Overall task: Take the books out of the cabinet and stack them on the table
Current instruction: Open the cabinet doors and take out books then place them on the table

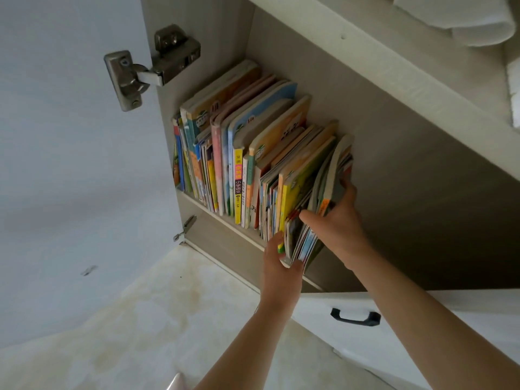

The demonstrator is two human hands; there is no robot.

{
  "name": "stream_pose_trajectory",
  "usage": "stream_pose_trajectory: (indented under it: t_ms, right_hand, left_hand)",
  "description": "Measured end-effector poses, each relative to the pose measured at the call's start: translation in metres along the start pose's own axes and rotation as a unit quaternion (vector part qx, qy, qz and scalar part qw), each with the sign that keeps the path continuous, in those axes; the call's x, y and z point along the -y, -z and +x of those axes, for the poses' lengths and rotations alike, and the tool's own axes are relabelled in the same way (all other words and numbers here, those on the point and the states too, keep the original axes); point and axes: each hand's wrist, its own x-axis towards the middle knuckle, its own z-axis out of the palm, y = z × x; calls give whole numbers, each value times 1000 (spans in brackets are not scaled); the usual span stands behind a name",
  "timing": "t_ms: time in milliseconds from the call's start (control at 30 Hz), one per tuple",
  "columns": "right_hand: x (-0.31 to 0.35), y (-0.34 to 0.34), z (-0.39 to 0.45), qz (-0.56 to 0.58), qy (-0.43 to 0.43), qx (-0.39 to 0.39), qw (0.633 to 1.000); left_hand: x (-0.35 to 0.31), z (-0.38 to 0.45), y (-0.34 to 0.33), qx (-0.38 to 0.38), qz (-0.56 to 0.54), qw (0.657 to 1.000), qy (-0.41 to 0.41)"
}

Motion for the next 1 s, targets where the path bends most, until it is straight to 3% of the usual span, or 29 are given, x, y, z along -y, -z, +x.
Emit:
stream_pose_trajectory:
  t_ms: [233,333,600,700,900,1000]
  right_hand:
    - [-2,8,-4,62,5,-9,998]
    - [-2,10,-6,66,10,0,998]
    - [-9,18,-9,63,6,-4,998]
    - [-12,19,-13,69,8,-21,997]
    - [-8,13,-19,74,33,-39,996]
    - [-9,10,-33,124,32,-31,991]
  left_hand:
    - [0,-1,-15,16,-89,994,54]
    - [5,4,-15,13,-68,996,58]
    - [18,16,-27,-14,151,985,-81]
    - [22,18,-40,10,159,982,-99]
    - [26,31,-44,-83,210,953,-202]
    - [28,17,-30,-91,230,941,-229]
